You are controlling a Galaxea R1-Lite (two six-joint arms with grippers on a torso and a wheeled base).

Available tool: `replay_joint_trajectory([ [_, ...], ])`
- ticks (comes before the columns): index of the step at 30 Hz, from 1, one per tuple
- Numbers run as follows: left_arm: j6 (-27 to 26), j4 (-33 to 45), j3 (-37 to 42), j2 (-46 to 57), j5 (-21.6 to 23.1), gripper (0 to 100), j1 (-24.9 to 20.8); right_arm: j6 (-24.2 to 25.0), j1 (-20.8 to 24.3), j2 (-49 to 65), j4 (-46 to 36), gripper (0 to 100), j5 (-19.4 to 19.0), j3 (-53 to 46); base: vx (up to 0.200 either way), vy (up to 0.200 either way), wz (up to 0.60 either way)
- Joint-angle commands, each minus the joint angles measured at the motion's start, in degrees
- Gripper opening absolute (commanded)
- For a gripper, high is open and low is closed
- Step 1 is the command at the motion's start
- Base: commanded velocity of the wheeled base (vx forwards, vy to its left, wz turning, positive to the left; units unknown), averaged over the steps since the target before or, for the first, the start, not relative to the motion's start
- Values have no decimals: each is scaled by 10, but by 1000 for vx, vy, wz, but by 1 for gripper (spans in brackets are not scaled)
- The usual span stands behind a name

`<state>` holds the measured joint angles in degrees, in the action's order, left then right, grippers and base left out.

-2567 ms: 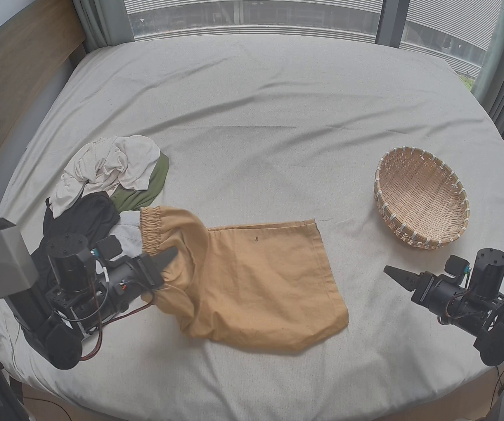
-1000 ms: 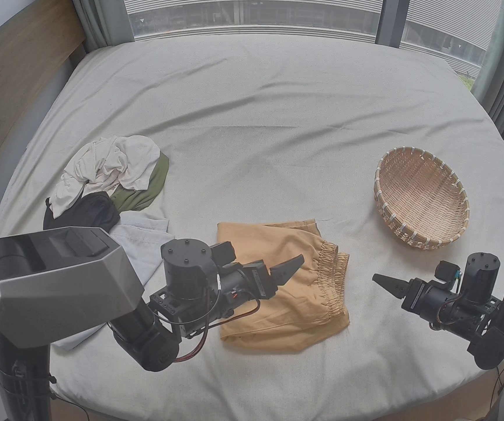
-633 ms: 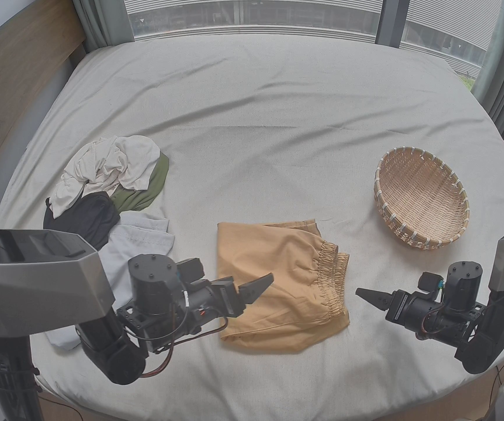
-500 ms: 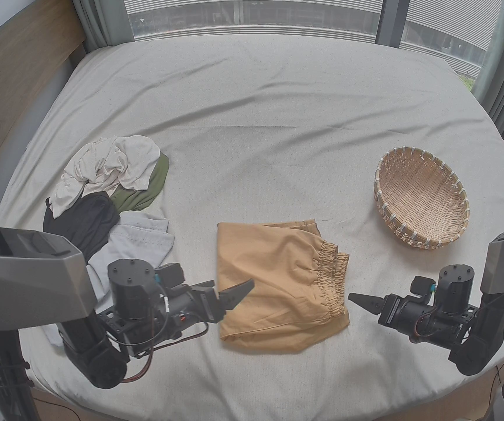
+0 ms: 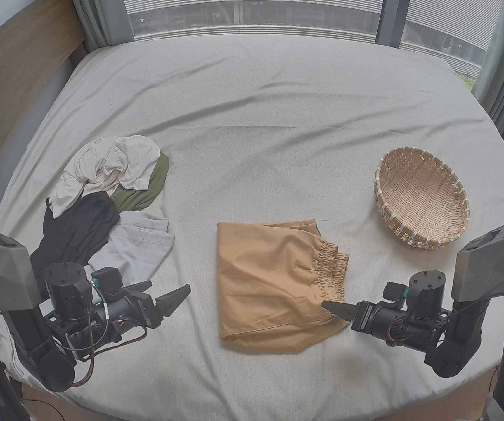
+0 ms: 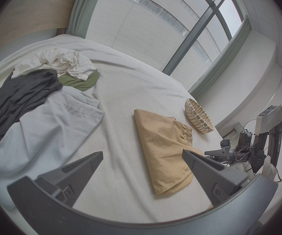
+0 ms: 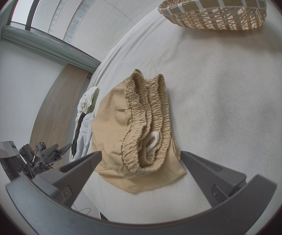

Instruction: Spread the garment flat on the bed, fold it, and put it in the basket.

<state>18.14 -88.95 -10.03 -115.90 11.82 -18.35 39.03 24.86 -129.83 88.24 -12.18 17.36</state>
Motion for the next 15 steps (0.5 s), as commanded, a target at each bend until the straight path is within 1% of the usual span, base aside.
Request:
replay_joint_trajectory([
  [1, 1, 0, 6, 16, 0, 100, 4, 0, 1, -19, 0, 100, 0, 12, 0, 0, 0],
  [6, 1, 0, 8, 16, 0, 100, 10, 3, 5, -33, 0, 100, 0, 25, 0, 0, 0],
  [10, 2, 0, 11, 16, 0, 100, 17, 3, 16, -49, 0, 100, 0, 49, 0, 0, 0],
  [15, 23, 0, 10, 16, 0, 100, 21, 24, 31, -50, -1, 100, 0, 68, 0, 0, 0],
])
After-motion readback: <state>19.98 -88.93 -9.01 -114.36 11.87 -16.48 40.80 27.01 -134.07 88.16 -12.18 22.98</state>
